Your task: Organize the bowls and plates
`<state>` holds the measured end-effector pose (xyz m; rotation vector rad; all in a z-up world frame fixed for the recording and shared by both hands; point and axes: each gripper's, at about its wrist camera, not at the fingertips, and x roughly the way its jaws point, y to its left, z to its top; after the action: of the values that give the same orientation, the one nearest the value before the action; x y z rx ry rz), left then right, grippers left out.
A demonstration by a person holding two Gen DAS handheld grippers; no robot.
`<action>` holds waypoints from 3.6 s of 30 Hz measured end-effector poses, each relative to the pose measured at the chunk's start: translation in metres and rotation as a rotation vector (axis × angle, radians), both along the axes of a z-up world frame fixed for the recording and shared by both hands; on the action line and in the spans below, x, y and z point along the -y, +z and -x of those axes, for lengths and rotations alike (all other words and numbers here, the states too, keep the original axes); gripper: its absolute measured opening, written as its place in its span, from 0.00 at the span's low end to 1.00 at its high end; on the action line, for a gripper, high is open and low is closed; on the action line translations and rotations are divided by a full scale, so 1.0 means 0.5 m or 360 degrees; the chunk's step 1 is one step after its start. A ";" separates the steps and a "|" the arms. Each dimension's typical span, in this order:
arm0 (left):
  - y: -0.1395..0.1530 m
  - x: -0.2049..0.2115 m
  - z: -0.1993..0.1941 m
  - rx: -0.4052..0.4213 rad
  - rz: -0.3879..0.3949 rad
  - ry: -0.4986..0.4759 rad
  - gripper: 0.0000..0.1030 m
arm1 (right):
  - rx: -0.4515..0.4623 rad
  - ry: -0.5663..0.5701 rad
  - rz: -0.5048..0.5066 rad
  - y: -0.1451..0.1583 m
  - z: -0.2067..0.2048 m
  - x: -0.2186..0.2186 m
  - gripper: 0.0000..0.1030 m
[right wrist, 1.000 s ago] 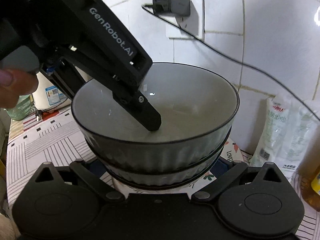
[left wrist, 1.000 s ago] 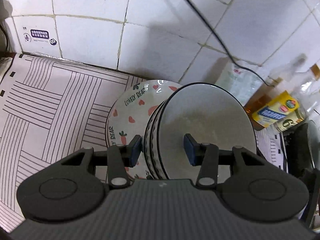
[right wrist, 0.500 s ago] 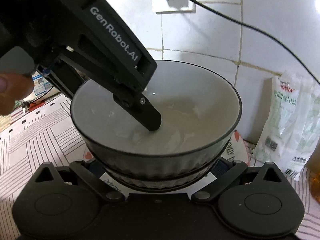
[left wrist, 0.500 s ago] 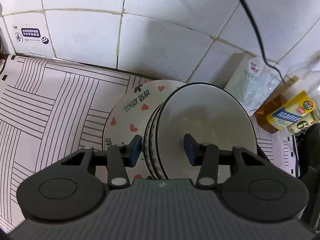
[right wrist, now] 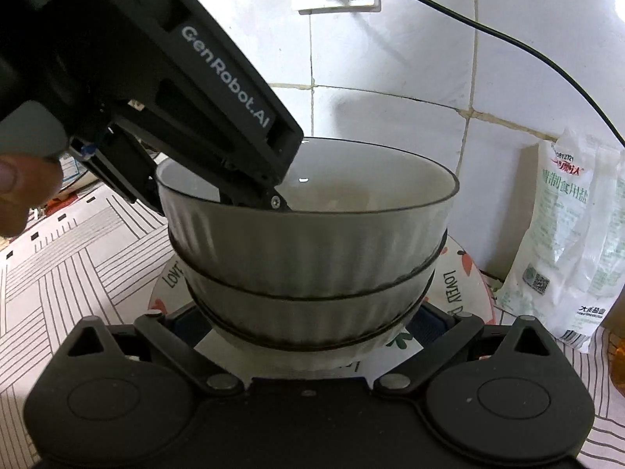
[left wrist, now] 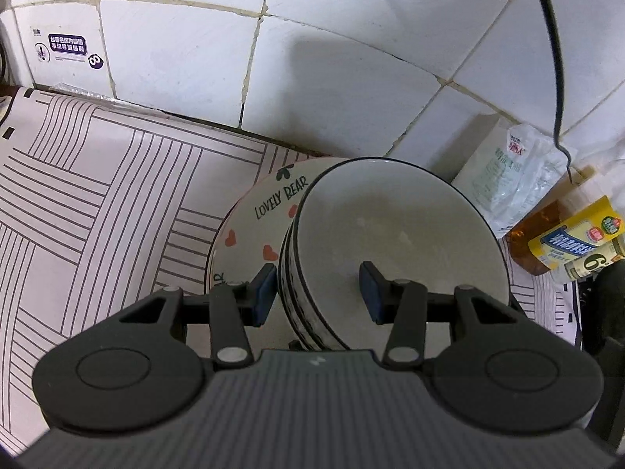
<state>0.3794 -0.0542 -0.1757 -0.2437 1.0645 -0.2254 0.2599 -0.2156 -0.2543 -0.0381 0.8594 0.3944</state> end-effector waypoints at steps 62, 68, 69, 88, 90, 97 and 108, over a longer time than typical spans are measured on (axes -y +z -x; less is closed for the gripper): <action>0.329 -0.211 0.571 0.0373 -0.0567 -0.0115 0.92 | -0.0185 -0.0943 0.0342 0.527 0.424 -0.103 1.00; 0.333 -0.218 0.610 0.0391 -0.0539 -0.0118 0.92 | -0.0168 -0.0937 0.0305 0.547 0.463 -0.121 1.00; 0.332 -0.217 0.615 0.0394 -0.0538 -0.0120 0.92 | -0.0162 -0.0937 0.0300 0.549 0.469 -0.122 1.00; 0.317 -0.205 0.700 0.0528 -0.0606 -0.0097 0.92 | 0.0018 -0.0981 0.0364 0.551 0.549 -0.136 1.00; 0.314 -0.206 0.705 0.0537 -0.0616 -0.0099 0.92 | 0.0027 -0.0979 0.0367 0.551 0.552 -0.138 1.00; 0.303 -0.213 0.705 0.0512 -0.0590 -0.0131 0.92 | 0.0010 -0.0993 0.0353 0.549 0.554 -0.143 1.00; 0.294 -0.225 0.691 0.0470 -0.0549 -0.0121 0.92 | -0.0026 -0.1000 0.0355 0.541 0.543 -0.151 1.00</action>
<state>0.0339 0.0583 -0.0288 0.1381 0.8029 -0.1374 -0.0116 -0.1401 0.0163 0.0298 0.8804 -0.2908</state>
